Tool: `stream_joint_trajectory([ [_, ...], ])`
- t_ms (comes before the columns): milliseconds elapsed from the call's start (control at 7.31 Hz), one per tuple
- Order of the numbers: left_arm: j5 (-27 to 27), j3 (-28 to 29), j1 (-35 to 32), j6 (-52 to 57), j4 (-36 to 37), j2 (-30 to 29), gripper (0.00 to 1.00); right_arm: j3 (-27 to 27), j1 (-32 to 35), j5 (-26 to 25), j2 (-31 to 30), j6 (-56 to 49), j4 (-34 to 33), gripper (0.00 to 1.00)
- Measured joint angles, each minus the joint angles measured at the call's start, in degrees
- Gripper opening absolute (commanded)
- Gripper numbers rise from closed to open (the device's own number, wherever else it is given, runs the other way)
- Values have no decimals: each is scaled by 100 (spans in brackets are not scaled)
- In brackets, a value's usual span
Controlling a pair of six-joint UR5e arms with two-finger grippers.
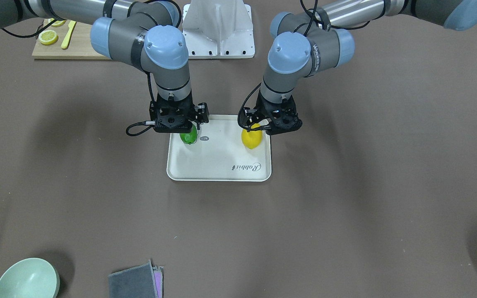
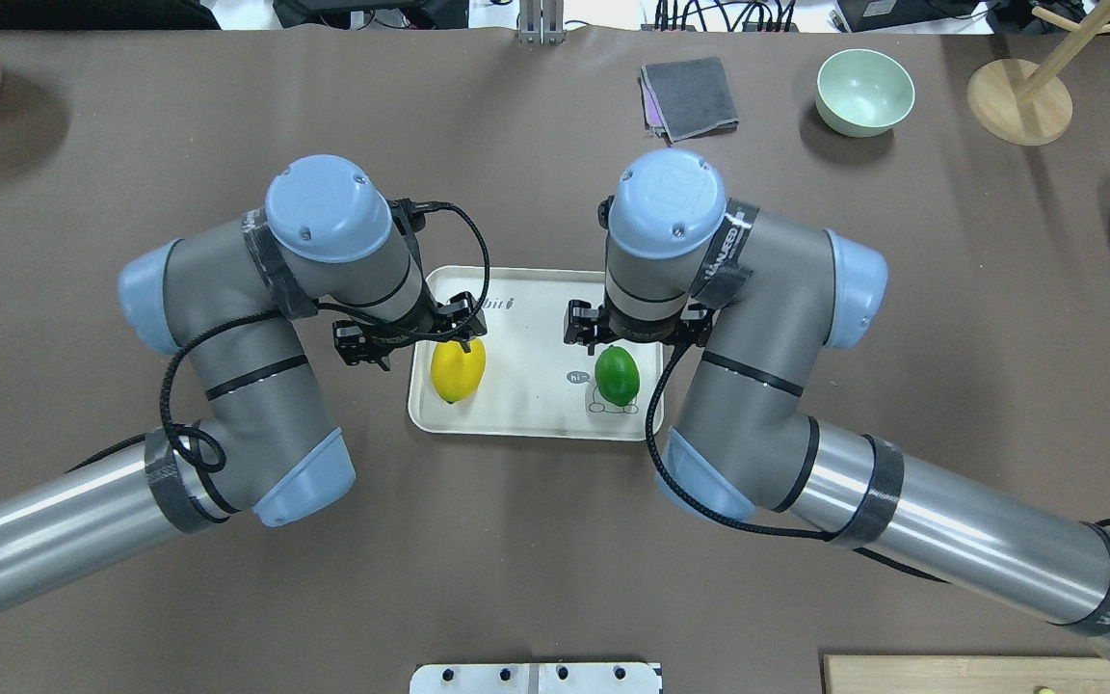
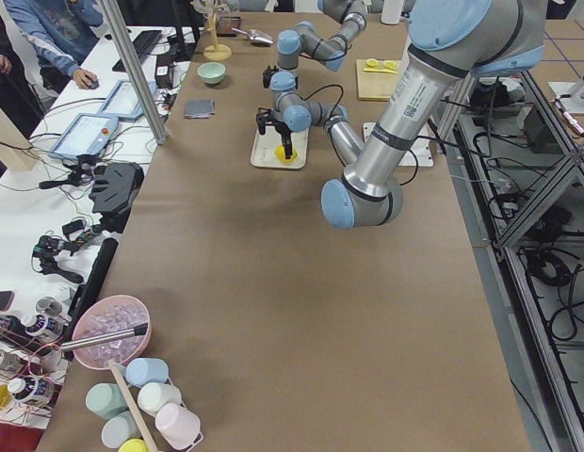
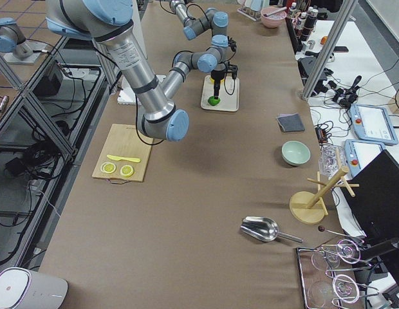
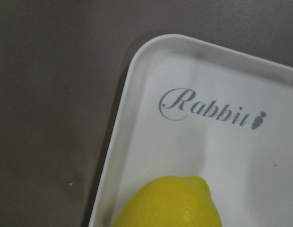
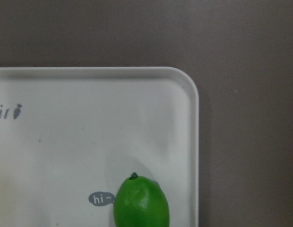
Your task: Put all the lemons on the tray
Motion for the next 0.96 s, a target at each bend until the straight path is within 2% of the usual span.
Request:
stream_joint_trajectory([
  [274, -441, -1059, -786, 1048, 991, 467, 98, 1259, 731, 556, -454, -738, -1054, 100],
  [410, -709, -1288, -1323, 1808, 1192, 799, 98, 1808, 1179, 753, -765, -1353, -1552, 100],
  [547, -986, -1344, -1915, 2654, 1270, 1136, 98, 2107, 1687, 958, -1060, -2063, -1894, 100],
  [821, -1329, -1150, -2972, 4384, 1310, 1787, 98, 2230, 2657, 1247, -1820, -3720, -2132, 100],
  [957, -1377, -951, -3341, 5103, 1315, 2039, 98, 2073, 3088, 1337, -2182, -4588, -2139, 100],
])
